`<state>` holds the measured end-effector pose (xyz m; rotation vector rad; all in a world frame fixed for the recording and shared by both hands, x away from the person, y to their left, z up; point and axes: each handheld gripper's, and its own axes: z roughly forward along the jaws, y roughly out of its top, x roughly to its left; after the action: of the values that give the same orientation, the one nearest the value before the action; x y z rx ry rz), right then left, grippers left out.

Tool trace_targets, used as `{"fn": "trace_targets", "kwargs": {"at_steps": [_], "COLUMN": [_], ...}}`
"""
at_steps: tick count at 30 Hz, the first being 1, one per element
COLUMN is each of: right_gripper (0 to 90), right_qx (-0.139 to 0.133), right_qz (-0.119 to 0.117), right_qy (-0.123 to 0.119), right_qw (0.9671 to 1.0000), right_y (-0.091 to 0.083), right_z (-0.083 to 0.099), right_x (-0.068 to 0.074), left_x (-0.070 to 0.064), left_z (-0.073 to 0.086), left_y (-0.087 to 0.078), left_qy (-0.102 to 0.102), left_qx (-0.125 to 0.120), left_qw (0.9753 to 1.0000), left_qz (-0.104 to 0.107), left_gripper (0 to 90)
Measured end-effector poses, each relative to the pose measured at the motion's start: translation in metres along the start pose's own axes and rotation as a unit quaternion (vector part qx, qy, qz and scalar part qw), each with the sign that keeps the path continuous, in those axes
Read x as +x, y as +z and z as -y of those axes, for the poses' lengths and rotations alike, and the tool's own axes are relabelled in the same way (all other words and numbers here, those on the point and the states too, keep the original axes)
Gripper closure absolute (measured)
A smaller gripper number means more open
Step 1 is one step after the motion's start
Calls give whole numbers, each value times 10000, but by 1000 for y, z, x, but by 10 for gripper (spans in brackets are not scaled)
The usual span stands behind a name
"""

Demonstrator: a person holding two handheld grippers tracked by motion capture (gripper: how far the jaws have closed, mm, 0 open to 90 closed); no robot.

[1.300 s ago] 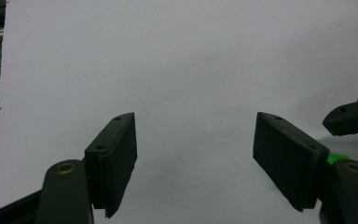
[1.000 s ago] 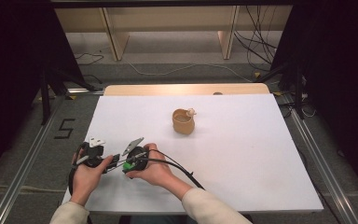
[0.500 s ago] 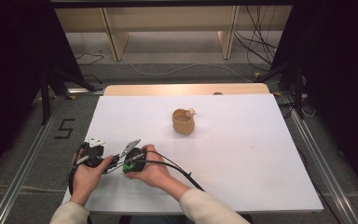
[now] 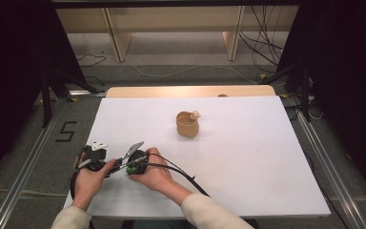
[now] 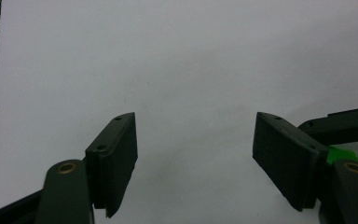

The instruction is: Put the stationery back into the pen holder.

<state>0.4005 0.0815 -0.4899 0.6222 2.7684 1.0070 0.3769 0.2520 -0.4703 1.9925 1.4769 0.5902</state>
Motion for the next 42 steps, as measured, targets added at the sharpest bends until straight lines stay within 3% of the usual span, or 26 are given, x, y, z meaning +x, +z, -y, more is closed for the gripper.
{"fn": "trace_targets", "kwargs": {"at_steps": [18,26,35,40,42], "right_gripper": [674,674,674,674,674], "right_qx": [39,-9,-421,-771,-1013], "right_qz": [58,-92,-115,-78,-25], "right_qy": [90,280,459,590,661], "right_qw": [9999,9996,9980,9953,9927], "right_y": [0,-2,-21,-40,-52], "right_z": [-1,0,7,12,16], "right_x": [0,-3,-14,-21,-26], "left_x": [0,1,2,-2,-5], "left_z": [0,1,2,4,6], "left_y": [0,-1,-4,-7,-9], "left_qy": [8,-7,-69,-55,-43], "left_qx": [-2,-30,-154,-211,-230], "left_qw": [10000,10000,9998,9998,9997], "left_qz": [11,-4,-44,1,48], "left_gripper": [308,307,312,312,311]}}
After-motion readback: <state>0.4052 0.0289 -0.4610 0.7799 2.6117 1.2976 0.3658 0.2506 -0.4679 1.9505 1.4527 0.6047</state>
